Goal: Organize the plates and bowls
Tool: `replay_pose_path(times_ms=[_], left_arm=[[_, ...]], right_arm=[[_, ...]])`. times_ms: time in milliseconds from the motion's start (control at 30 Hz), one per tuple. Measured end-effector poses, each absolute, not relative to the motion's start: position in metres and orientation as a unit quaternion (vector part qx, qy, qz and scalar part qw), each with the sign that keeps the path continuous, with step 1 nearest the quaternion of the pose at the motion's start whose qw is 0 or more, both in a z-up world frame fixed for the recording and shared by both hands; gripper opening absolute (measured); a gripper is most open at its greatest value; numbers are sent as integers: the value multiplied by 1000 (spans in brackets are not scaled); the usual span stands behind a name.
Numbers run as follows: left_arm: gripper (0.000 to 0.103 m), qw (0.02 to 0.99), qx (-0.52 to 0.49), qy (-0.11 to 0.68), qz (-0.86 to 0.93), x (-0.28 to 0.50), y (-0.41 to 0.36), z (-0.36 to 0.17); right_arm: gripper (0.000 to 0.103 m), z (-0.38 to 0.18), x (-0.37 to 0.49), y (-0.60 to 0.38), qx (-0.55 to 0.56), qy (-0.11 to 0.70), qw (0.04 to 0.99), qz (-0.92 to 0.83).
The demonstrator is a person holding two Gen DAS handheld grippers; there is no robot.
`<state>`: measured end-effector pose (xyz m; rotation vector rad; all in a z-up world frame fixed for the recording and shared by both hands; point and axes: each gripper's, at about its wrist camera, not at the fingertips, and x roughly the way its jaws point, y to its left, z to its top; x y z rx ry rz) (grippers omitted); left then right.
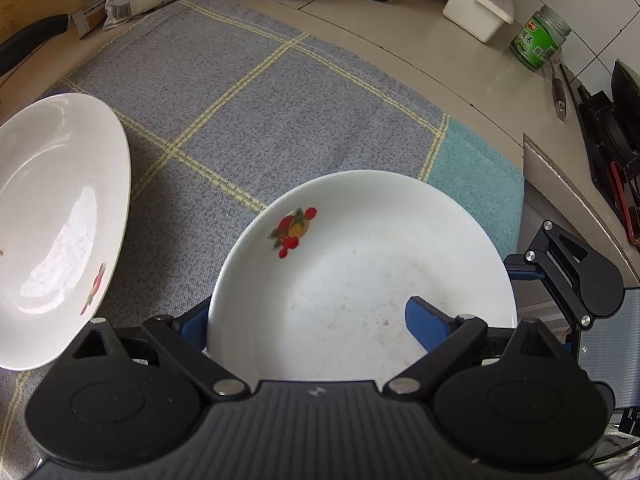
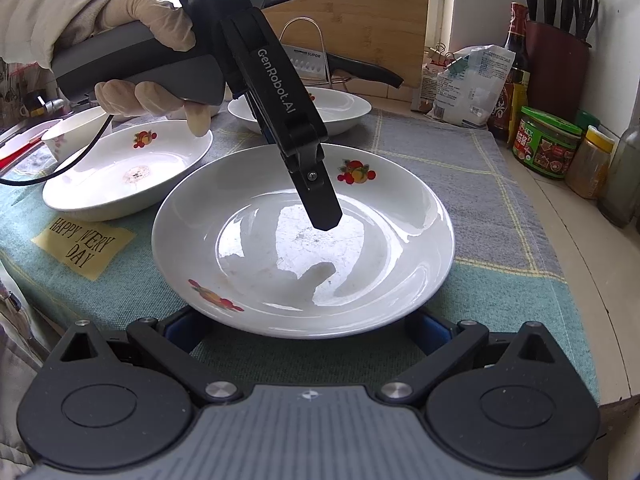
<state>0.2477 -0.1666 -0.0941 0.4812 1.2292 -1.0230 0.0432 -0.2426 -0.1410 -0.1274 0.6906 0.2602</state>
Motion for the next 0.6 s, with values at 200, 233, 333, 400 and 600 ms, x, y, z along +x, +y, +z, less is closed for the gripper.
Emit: replay_pose_path(times_ms=[200,233,333,400,600], left_arm=[[95,667,221,544,-459,247,-168,-95],[95,667,221,543,-460,247,-168,-95],[93,667,223,542,-459,248,-168,-95],[89,669,224,541,-457,248,-167,-94],[85,669,224,541,-458,249,-165,-92]], right_arm=[[103,-141,44,-242,-62,340,930,125],[103,-140,44,-242,-62,342,929,124],[103,-139,45,-240,-68,343,929,124],[103,-138,46,-237,-75,344,928,123],[103,-137,49,-238,-71,354,924,123]])
